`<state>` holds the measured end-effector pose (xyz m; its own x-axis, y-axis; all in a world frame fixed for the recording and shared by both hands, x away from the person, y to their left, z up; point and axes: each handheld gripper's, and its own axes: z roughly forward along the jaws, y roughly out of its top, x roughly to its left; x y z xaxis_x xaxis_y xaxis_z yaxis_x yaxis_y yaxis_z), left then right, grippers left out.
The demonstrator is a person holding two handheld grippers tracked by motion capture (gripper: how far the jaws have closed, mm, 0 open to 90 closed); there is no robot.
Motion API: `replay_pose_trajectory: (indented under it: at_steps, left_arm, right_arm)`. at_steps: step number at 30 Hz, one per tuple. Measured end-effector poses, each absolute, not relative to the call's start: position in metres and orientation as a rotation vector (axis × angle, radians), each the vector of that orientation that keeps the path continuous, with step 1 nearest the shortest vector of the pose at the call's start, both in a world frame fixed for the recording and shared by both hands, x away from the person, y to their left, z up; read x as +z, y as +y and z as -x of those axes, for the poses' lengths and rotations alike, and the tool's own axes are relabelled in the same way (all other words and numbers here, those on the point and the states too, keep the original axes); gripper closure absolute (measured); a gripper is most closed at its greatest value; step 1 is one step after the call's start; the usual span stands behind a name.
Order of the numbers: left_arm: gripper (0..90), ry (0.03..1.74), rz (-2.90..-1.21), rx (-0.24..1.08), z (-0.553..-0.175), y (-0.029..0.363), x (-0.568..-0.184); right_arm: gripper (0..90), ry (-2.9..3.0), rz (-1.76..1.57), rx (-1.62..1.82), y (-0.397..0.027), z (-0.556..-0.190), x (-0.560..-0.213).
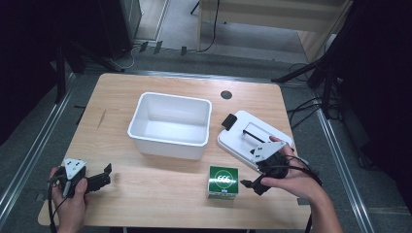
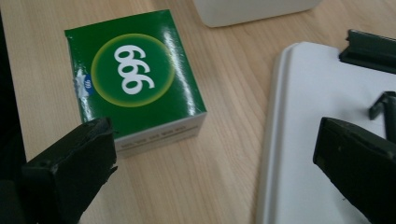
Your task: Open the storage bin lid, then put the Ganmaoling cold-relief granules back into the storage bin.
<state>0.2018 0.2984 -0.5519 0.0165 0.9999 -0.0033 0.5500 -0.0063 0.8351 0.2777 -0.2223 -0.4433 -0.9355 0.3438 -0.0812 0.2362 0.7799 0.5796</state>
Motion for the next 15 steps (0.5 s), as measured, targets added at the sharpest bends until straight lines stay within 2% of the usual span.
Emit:
replay_pose_trajectory:
  at_steps: [15]
  left_arm:
    - [0.2,1.606,-1.628,0.861,-0.202,0.298,-0.552]
  right_arm:
    - [0.0,2.854,-0.339,0.859,-0.187,-0.269,-0.449]
